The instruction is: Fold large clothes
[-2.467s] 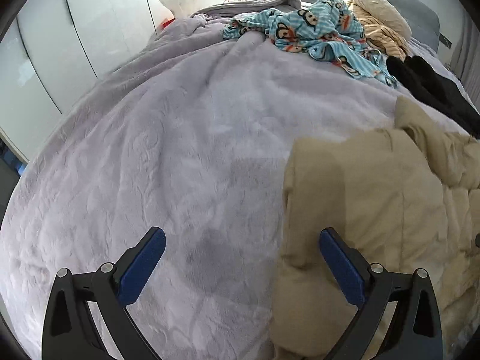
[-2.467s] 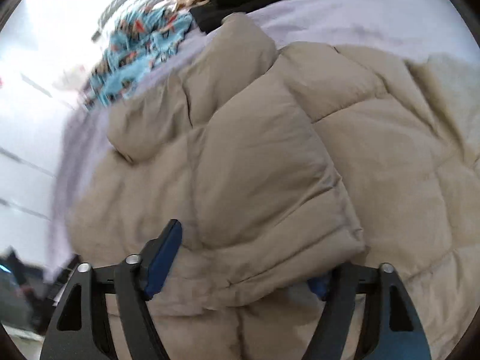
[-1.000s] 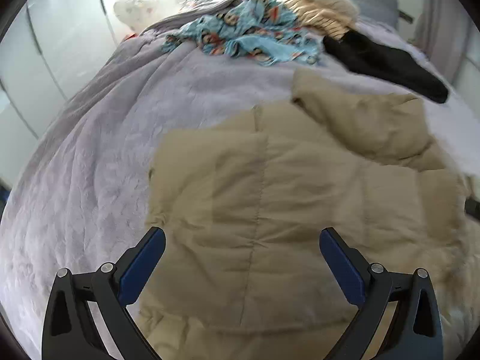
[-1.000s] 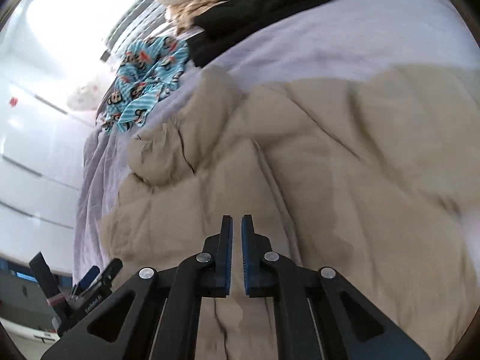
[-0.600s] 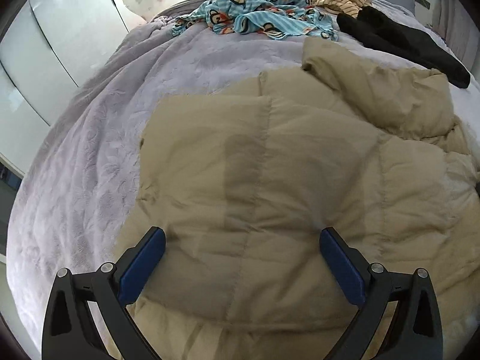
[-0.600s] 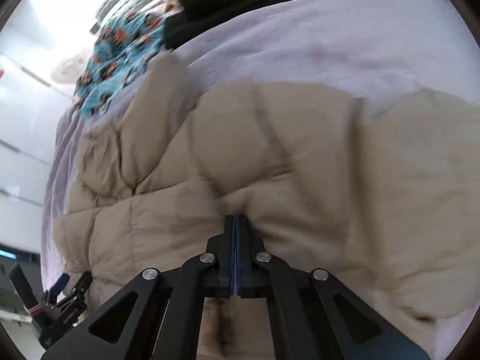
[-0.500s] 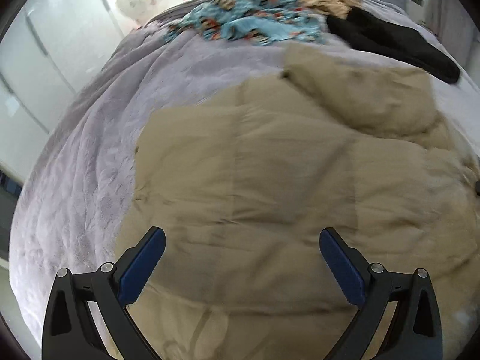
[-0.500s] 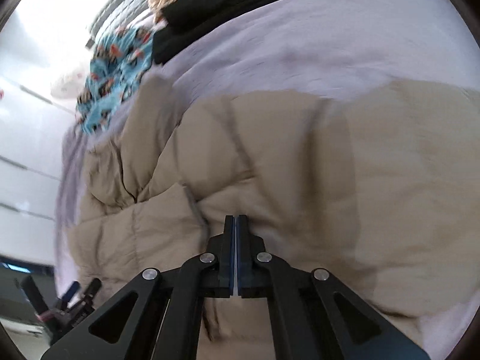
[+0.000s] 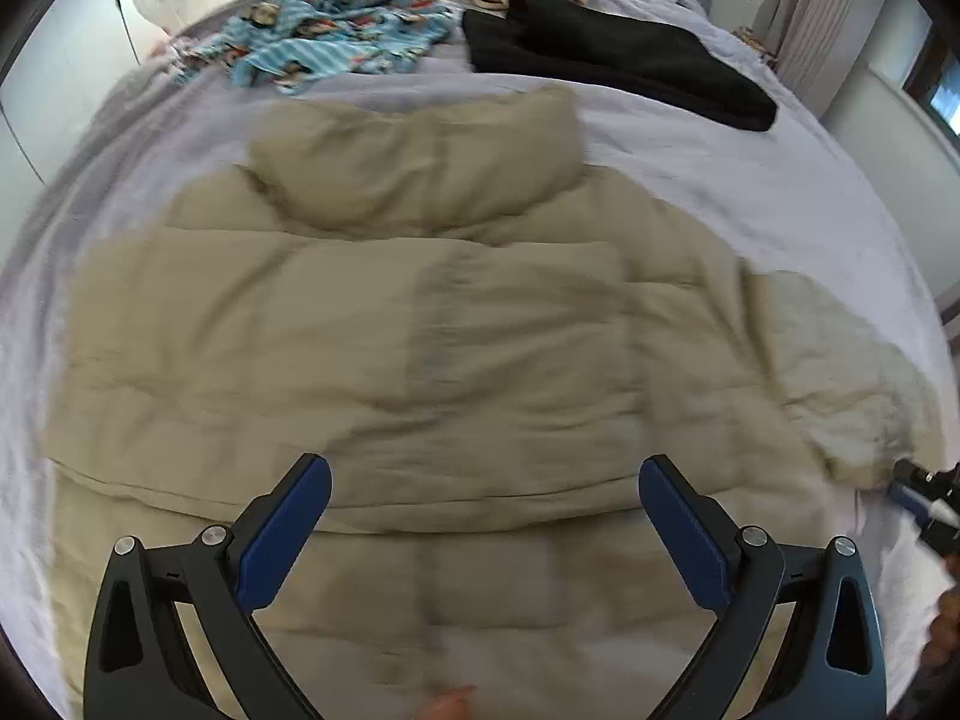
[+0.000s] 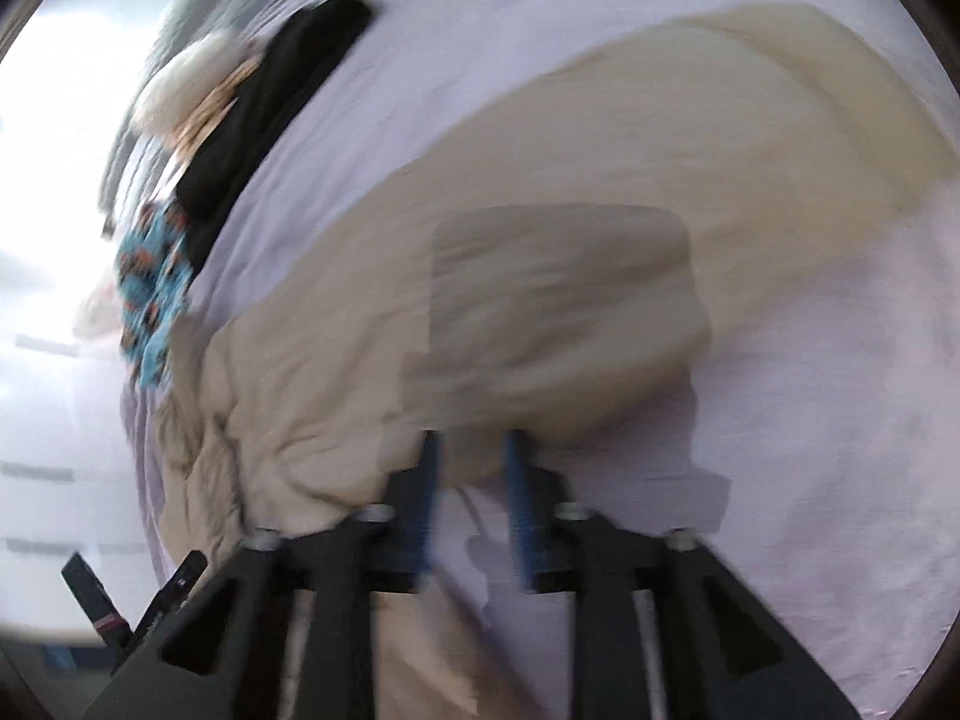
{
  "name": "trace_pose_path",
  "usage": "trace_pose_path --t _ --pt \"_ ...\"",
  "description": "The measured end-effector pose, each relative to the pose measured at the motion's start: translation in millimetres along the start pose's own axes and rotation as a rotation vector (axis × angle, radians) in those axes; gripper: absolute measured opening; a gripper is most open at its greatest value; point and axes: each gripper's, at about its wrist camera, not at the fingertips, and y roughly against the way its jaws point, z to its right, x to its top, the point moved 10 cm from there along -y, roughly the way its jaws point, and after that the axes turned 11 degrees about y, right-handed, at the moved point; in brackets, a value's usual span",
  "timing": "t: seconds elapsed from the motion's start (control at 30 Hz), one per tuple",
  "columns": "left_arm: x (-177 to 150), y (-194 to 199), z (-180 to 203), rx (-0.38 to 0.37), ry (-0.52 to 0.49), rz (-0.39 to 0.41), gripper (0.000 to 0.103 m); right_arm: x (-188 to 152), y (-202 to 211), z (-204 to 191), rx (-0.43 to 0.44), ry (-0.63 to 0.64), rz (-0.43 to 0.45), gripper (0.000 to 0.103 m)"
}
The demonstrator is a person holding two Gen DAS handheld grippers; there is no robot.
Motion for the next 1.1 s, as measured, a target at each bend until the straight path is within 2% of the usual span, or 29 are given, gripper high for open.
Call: trace_pose_path --t 0.03,0.07,0.17,0.2,0.23,0.37,0.43,0.5,0.6,0.7,0.8,0.87,0.9,0.93,0.97,1.0,1.03,1.1 --pt "-2.5 -0.8 10.2 -0.013 0.003 -0.01 0.103 1.2 4.9 13.3 -0.006 -0.024 0.011 0.064" --pt "-3.6 -1.0 17.9 -0.025 0.002 -0.017 0.103 3.8 12.7 28.5 -0.004 -0.055 0.035 0.07" --pt "-7.5 -1.9 42.8 -0.034 -0.036 -0.033 0.103 10.6 27.9 55.4 0.019 -0.122 0.091 0.074" --pt "-9.1 -3.2 50.7 -0.026 -0.056 -0.038 0.103 14.3 32.2 65.7 0.034 -0.157 0.116 0.083" --pt "-10.1 -4.1 55.7 -0.015 -0.072 -0.04 0.103 17.4 35.1 73.7 0.048 -0.189 0.139 0.087" --pt "-15.1 -5.9 75.8 0.036 -0.136 -0.035 0.103 30.0 37.7 104.1 0.117 -0.339 0.217 0.089" --pt "-18.1 -7.2 81.8 0.064 -0.163 -0.037 0.103 39.2 35.2 109.3 0.161 -0.363 0.243 0.103" --pt "-18.4 -8.5 88.0 0.094 -0.187 -0.027 0.103 48.5 31.9 110.7 0.179 -0.377 0.259 0.103" --pt "-19.9 -7.1 94.7 0.099 -0.212 -0.019 0.103 66.0 29.0 108.1 0.233 -0.395 0.278 0.103" --pt "-20.3 -10.3 93.9 0.091 -0.202 -0.053 0.103 84.3 29.2 101.0 0.304 -0.42 0.299 0.103" --pt "-14.0 -8.5 85.9 0.115 -0.187 -0.041 0.103 99.3 23.7 89.2 0.363 -0.445 0.289 0.103" --pt "-10.0 -6.2 80.5 0.13 -0.183 -0.032 0.103 103.1 14.3 77.2 0.394 -0.452 0.256 0.096" --pt "-7.1 -4.4 75.5 0.141 -0.178 -0.027 0.103 103.6 9.1 71.4 0.407 -0.454 0.24 0.076" --pt "-5.5 -3.9 71.8 0.146 -0.174 -0.024 0.103 102.3 2.4 67.0 0.411 -0.463 0.214 0.048" --pt "-3.5 -3.1 67.6 0.151 -0.17 -0.022 0.103 100.2 -4.9 62.9 0.421 -0.482 0.193 0.035" --pt "-0.6 -1.8 61.5 0.157 -0.164 -0.02 0.103 98.1 -6.6 62.0 0.43 -0.494 0.186 0.013" --pt "1.6 -1.4 56.7 0.158 -0.156 -0.018 0.103 97.4 -10.0 56.5 0.438 -0.507 0.183 0.009" --pt "6.0 0.3 45.1 0.156 -0.139 -0.018 0.103 98.6 -5.7 43.9 0.404 -0.478 0.204 0.009"
